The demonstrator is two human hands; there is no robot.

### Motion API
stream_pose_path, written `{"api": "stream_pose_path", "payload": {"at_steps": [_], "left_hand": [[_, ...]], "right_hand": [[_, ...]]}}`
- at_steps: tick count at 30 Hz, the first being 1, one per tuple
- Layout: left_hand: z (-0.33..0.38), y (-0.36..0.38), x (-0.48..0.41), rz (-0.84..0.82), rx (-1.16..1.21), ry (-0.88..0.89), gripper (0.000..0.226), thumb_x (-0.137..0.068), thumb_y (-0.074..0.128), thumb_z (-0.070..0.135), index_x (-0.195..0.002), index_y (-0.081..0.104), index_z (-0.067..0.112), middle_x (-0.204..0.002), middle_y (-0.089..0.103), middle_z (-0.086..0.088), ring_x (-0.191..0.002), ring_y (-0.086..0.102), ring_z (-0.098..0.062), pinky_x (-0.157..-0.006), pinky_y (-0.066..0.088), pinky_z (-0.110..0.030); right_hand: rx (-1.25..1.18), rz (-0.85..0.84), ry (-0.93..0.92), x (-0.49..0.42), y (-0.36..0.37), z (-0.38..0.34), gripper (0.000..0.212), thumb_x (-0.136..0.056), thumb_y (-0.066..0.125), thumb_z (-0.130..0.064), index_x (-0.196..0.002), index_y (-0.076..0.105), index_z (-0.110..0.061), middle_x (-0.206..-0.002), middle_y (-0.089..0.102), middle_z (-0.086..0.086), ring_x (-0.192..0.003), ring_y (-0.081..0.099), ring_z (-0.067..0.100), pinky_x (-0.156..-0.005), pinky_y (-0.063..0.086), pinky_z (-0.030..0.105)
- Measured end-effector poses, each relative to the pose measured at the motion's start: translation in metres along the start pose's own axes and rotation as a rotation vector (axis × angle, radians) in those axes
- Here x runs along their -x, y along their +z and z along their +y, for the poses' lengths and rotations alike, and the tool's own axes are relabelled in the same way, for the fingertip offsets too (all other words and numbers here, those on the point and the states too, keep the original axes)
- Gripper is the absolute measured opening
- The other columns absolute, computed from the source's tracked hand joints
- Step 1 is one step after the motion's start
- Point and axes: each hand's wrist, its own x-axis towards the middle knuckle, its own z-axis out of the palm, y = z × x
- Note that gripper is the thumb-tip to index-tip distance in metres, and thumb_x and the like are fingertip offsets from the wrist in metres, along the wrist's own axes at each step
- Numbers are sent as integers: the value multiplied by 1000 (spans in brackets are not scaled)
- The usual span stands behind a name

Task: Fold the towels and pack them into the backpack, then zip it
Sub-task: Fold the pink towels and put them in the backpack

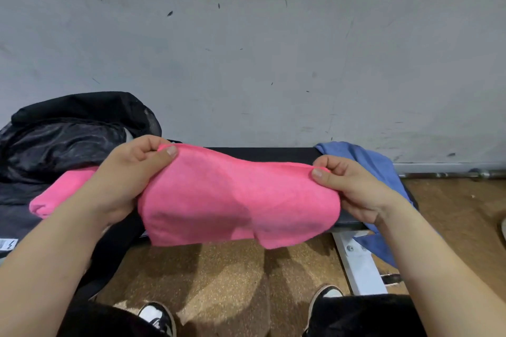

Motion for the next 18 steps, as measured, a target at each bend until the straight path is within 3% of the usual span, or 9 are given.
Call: {"api": "stream_pose_path", "payload": {"at_steps": [4, 6, 10, 12, 18], "left_hand": [[-11, -3, -3, 84, -163, 8, 10, -93, 78, 21, -92, 73, 12, -71, 69, -10, -64, 62, -19, -69, 54, -39], [-15, 3, -5, 127, -261, 36, 13, -93, 79, 20, -93, 71, 9, -71, 68, -17, -64, 62, -20, -69, 61, -42], [-21, 8, -17, 215, -401, 127, 15, -91, 81, 22, -91, 71, 11, -73, 70, -13, -66, 64, -20, -73, 61, -39], [-27, 10, -26, 246, -427, 129, 15, -90, 82, 22, -90, 71, 12, -71, 66, -8, -61, 58, -17, -67, 55, -33], [-40, 15, -48, 291, -423, 105, 13, -93, 78, 22, -90, 70, 12, -68, 61, -2, -56, 52, -13, -59, 45, -25]], "right_hand": [[244, 219, -47, -2, 6, 9, 12, -93, 75, -12, -85, 66, -10, -70, 60, 1, -53, 56, 4, -46, 46, 21], [388, 332, -115, -10, 9, 17, 15, -94, 76, -17, -86, 66, -9, -72, 62, 0, -58, 57, 6, -53, 48, 21], [484, 525, -257, -35, 14, 28, 16, -92, 78, -22, -86, 67, -11, -74, 64, -2, -64, 54, 10, -62, 43, 26], [480, 575, -293, -46, 17, 29, 16, -88, 81, -20, -86, 69, -10, -74, 67, -3, -68, 58, 10, -67, 46, 26], [382, 608, -228, -75, 19, 29, 16, -85, 84, -16, -79, 69, -15, -70, 68, 4, -64, 61, 18, -66, 53, 38]]}}
